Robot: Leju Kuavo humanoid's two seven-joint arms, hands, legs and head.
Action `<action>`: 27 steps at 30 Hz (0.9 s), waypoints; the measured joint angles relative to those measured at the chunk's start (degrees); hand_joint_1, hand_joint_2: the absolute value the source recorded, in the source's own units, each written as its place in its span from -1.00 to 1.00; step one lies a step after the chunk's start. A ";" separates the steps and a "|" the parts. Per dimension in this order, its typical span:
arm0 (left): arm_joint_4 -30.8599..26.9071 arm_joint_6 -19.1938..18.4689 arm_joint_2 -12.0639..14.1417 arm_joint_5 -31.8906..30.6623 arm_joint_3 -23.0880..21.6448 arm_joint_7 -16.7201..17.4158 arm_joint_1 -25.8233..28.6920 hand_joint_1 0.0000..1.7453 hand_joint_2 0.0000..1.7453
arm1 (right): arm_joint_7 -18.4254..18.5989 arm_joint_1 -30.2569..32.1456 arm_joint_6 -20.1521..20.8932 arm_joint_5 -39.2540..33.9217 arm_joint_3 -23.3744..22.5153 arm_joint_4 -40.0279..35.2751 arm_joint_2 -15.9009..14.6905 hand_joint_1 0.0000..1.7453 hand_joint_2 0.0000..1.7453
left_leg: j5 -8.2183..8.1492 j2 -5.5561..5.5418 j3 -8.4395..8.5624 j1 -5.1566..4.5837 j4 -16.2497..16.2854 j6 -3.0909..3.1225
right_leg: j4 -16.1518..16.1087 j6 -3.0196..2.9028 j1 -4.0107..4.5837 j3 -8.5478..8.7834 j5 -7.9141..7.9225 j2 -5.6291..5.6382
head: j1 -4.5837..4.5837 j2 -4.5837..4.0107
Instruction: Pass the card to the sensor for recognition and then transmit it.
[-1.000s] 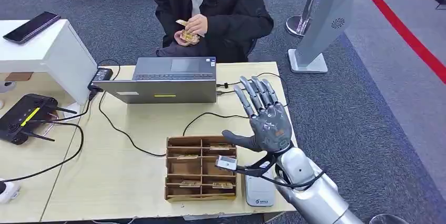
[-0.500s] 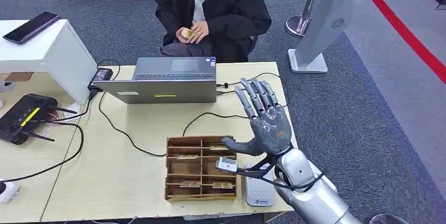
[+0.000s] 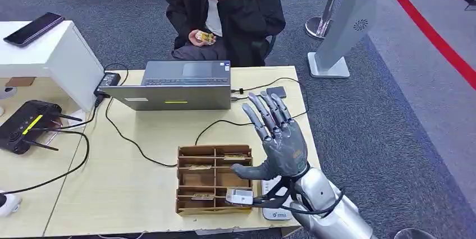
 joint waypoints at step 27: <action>0.00 0.68 0.00 0.92 0.33 0.31 0.06 -1.00 -1.00 | -1.01 0.21 5.20 -3.78 8.98 0.92 -0.76 -1.00 1.00 | 0.00 0.00 0.00 0.00 0.00 0.00 | 0.00 0.00 0.00 0.01 0.00 0.00 | 0.00 0.00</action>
